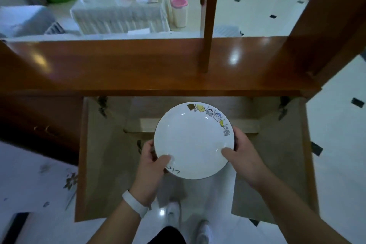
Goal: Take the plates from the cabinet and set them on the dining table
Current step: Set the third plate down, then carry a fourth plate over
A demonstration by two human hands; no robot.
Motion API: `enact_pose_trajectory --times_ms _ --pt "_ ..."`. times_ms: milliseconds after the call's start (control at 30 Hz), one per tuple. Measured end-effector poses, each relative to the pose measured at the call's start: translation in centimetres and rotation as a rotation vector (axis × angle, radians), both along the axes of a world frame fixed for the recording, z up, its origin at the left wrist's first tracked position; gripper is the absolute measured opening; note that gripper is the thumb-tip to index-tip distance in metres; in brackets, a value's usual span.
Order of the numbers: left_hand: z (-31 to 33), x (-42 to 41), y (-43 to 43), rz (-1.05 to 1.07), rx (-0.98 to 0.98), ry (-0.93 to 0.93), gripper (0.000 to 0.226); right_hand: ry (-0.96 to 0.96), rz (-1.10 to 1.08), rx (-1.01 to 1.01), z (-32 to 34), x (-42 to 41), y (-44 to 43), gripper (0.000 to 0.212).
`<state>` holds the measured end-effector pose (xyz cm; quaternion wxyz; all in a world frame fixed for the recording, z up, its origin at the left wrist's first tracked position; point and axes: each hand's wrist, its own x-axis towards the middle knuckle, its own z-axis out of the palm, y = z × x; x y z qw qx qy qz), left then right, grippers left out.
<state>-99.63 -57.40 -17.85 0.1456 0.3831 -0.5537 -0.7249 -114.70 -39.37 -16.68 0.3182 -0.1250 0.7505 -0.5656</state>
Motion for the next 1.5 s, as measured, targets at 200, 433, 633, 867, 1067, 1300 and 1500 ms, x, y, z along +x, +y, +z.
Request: enact_pose_trajectory --times_ms 200,433,633,867,1067,1300,1500 --pt "4.3 0.1 -1.1 -0.087 -0.051 0.083 0.043 0.057 -0.032 -0.063 6.4 1.7 0.3 0.06" --pt "8.8 -1.7 -3.8 -0.27 -0.12 0.14 0.039 0.125 -0.198 -0.051 9.3 3.4 0.0 0.057" --pt "10.0 -4.1 -4.6 -0.443 -0.092 0.186 0.041 0.117 -0.36 -0.047 10.5 5.6 0.8 0.054" --pt "9.0 -7.8 0.7 -0.726 -0.064 0.207 0.039 0.16 -0.703 0.002 10.3 9.6 6.1 0.053" --pt "9.2 -8.1 7.1 -0.978 0.004 0.233 0.043 0.175 -0.94 -0.016 10.2 14.9 11.5 0.054" --pt "10.6 -5.5 16.8 -1.218 0.011 0.26 0.043 0.214 -1.185 -0.042 10.2 22.4 19.0 0.052" --pt "12.0 0.0 27.2 -1.421 0.004 0.281 0.037 0.248 -1.389 -0.063 10.5 31.3 26.8 0.054"
